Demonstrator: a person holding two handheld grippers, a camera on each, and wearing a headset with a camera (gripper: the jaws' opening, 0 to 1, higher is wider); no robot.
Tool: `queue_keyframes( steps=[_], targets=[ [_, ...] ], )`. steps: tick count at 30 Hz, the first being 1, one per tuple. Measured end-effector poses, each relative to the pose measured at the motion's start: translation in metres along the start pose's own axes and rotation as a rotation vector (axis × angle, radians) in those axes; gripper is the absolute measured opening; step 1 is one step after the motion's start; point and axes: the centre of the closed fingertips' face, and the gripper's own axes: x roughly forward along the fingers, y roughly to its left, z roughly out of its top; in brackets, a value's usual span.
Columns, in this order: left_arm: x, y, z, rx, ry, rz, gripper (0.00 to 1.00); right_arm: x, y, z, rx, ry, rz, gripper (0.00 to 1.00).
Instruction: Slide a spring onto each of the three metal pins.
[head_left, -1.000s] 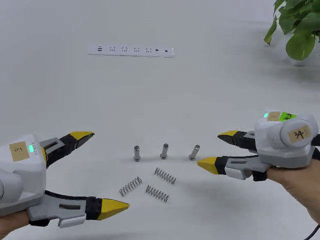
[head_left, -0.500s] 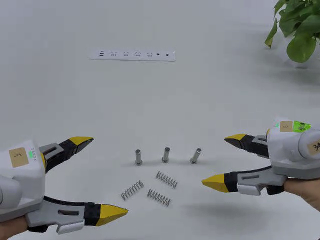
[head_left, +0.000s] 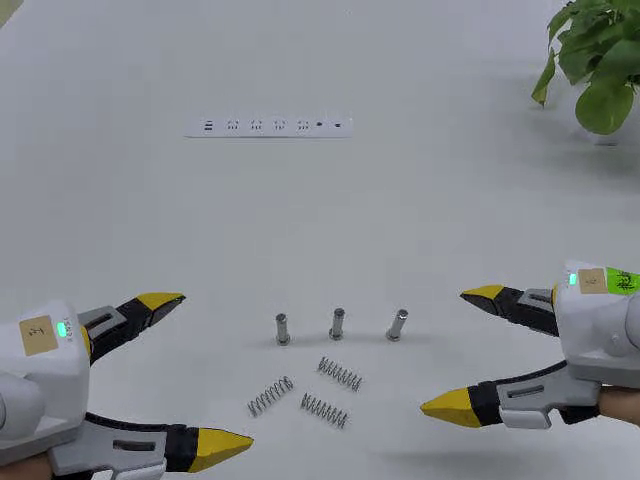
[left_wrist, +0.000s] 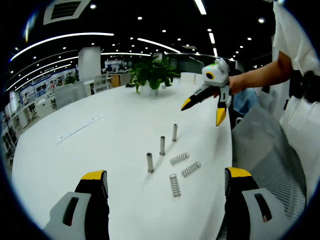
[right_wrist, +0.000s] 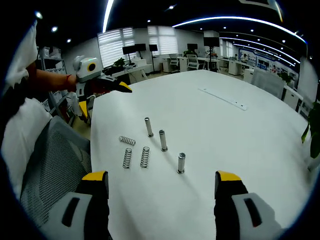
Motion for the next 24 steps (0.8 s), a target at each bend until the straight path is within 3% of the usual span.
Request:
queue_keyframes(
  steps=[15,18,21,23,24],
  targets=[
    [0.003,-0.006,-0.026,0.012,0.116,-0.006,0.91,-0.011,0.009,-0.004,-0.007,-0.037,0.015,0.92],
    [0.003,-0.005,-0.036,0.001,0.158,-0.007,0.87,-0.012,0.01,-0.005,-0.005,-0.041,0.018,0.92],
    [0.005,-0.004,-0.039,0.0,0.171,-0.008,0.85,-0.013,0.01,-0.008,-0.004,-0.043,0.018,0.92],
    [0.005,-0.003,-0.048,-0.014,0.223,-0.001,0.82,-0.014,0.01,-0.01,-0.003,-0.045,0.017,0.92],
    [0.007,-0.004,-0.048,-0.004,0.219,-0.002,0.8,-0.015,0.009,-0.011,-0.002,-0.046,0.016,0.92]
  ],
)
